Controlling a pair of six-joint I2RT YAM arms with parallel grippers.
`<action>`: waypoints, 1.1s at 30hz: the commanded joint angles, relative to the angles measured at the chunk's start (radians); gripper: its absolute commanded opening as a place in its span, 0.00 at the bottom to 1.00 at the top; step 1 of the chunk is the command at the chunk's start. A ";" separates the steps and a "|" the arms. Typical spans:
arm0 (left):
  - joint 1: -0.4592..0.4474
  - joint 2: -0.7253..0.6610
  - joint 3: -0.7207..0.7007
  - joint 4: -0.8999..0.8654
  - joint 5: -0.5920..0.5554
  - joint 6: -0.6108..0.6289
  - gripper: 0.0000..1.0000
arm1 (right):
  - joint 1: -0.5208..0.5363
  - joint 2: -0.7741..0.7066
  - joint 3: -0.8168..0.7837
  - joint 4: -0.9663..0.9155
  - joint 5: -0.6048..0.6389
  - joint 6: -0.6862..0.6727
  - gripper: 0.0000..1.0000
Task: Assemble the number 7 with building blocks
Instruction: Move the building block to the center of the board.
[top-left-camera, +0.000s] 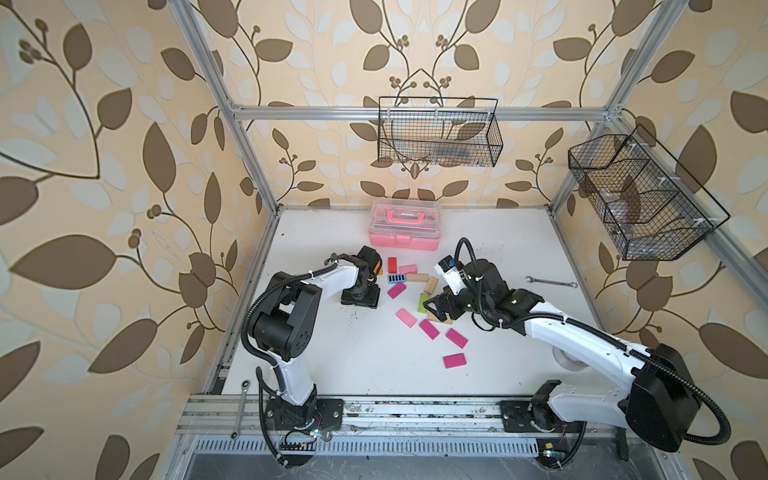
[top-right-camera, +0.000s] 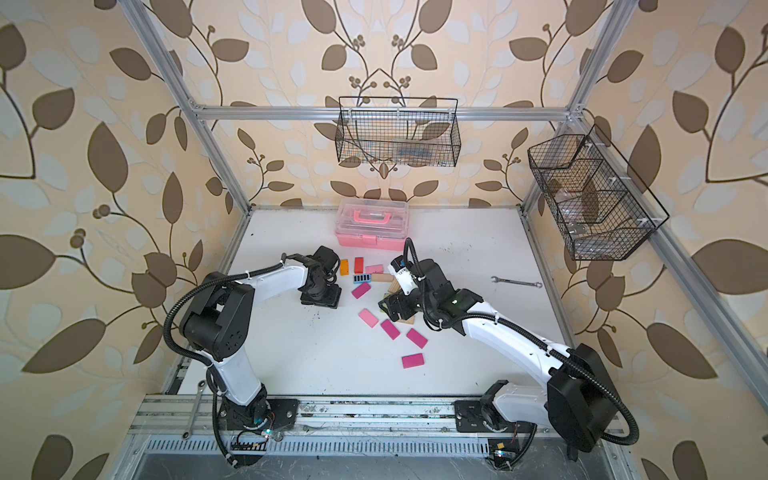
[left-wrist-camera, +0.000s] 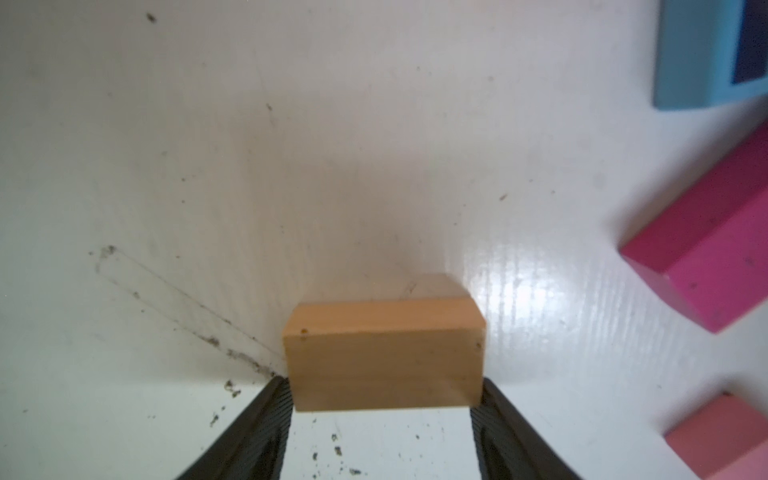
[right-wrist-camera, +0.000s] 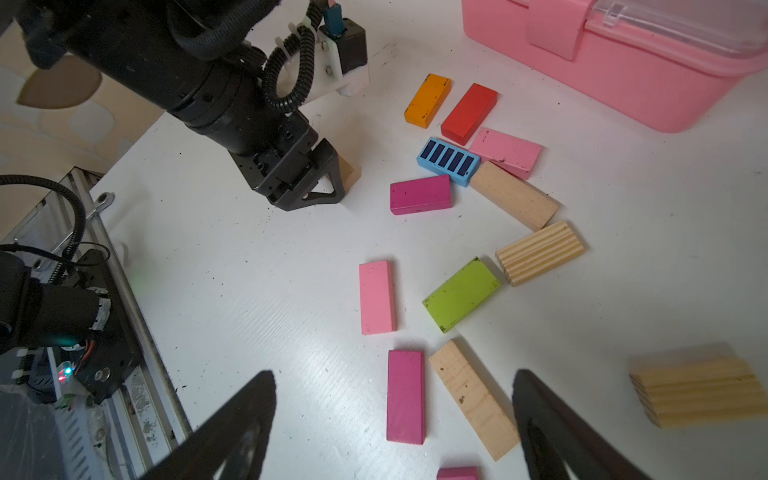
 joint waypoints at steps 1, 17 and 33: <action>-0.006 0.006 0.038 -0.021 -0.024 -0.007 0.70 | 0.001 0.012 -0.023 0.024 -0.028 -0.019 0.90; 0.092 0.040 0.071 -0.019 -0.091 -0.028 0.66 | 0.062 0.085 -0.027 0.035 -0.009 -0.021 0.89; 0.166 0.065 0.091 0.024 -0.101 0.049 0.62 | 0.144 0.198 0.009 0.005 0.010 -0.052 0.88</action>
